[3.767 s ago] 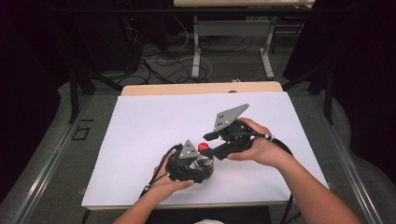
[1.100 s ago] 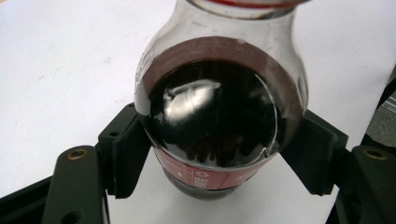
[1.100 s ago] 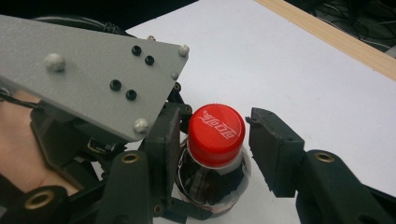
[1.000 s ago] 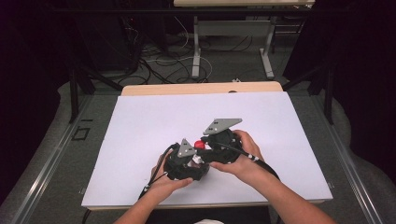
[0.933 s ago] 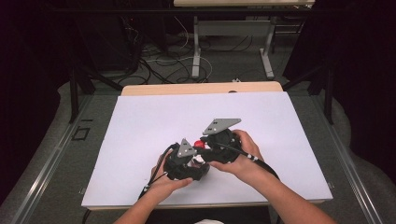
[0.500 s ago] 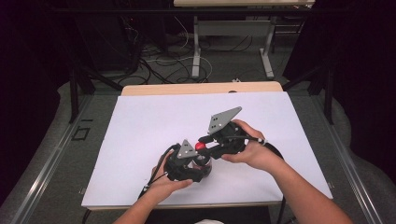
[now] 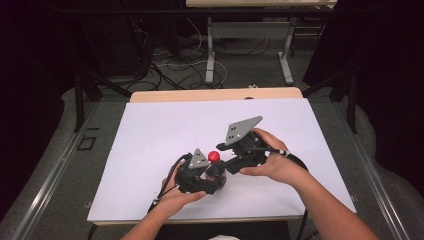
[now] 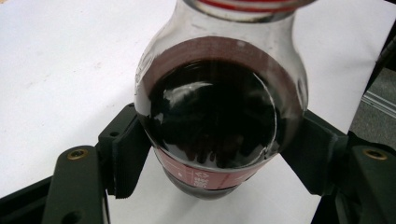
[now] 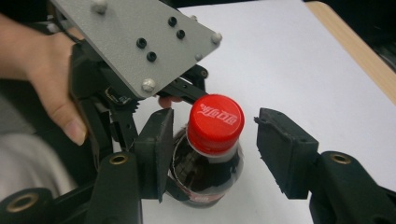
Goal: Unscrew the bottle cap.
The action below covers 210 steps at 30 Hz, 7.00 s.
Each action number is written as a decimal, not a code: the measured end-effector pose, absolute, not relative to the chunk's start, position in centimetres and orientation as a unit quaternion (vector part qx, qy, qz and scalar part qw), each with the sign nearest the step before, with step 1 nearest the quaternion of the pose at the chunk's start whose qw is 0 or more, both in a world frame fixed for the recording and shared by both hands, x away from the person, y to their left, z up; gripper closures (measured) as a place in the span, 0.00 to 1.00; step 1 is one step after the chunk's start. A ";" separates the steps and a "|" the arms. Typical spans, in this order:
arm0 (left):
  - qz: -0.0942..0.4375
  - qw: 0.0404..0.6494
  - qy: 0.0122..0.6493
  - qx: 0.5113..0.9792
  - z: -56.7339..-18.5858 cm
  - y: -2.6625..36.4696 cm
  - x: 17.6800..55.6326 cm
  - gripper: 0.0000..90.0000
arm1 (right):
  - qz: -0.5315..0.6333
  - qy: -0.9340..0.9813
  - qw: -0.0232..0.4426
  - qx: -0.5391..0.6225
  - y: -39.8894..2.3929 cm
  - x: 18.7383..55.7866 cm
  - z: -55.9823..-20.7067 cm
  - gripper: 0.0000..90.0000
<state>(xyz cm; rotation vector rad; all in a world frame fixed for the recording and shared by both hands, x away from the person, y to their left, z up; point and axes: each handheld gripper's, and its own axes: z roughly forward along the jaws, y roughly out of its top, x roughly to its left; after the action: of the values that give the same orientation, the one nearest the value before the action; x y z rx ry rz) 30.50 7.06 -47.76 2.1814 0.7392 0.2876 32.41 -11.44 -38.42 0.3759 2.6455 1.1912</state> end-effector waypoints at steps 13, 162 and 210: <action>0.119 0.400 0.303 0.857 -47.8 7.0 30.5 0.33 | 0.411 0.880 0.157 0.181 -9.9 30.8 -39.4 0.60; 0.135 0.405 0.298 0.854 -47.6 7.3 30.5 0.33 | 0.450 0.862 0.133 0.193 -11.1 31.8 -39.2 0.53; 0.132 0.405 0.296 0.855 -47.6 7.3 30.5 0.33 | 0.414 0.871 0.156 0.215 -9.5 31.7 -39.3 0.64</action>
<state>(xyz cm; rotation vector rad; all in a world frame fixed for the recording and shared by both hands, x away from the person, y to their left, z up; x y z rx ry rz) 30.45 7.30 -47.58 2.1587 0.7469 0.3325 31.67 -9.51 -39.29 0.6166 2.4935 1.1863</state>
